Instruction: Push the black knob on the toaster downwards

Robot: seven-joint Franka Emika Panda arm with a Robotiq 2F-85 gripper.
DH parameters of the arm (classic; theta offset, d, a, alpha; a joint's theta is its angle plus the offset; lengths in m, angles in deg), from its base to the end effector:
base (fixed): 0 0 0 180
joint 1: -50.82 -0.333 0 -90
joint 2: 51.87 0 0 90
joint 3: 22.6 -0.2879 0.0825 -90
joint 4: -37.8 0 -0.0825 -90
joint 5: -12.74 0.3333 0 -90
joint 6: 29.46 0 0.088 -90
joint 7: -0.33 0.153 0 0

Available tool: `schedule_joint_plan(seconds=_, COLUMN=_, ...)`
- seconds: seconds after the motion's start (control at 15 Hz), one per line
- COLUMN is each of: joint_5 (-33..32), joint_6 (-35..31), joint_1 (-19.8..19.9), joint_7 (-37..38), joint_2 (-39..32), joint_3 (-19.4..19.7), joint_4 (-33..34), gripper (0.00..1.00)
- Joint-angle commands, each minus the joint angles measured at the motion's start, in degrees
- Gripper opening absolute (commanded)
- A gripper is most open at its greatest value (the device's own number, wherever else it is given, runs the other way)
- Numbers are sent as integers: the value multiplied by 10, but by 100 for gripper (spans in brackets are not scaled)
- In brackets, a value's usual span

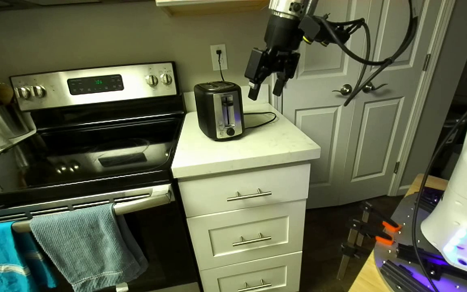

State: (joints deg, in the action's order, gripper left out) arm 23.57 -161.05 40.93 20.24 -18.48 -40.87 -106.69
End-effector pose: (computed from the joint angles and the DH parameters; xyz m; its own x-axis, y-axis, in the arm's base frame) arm 0.3395 0.1953 0.4514 0.9497 0.0023 0.3133 0.0404 -0.9925 -0.1152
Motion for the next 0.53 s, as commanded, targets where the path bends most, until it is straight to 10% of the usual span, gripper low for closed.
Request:
schedule_joint_plan(seconds=0.0, joint_5=-59, joint_6=-28, joint_1=36, joint_7=94, joint_2=-60, joint_3=-54, joint_4=51, gripper=100)
schedule_joint_plan(seconds=0.47, joint_5=-170, joint_6=-14, joint_1=75, joint_7=277, joint_2=-103, joint_3=-99, joint_4=92, gripper=100)
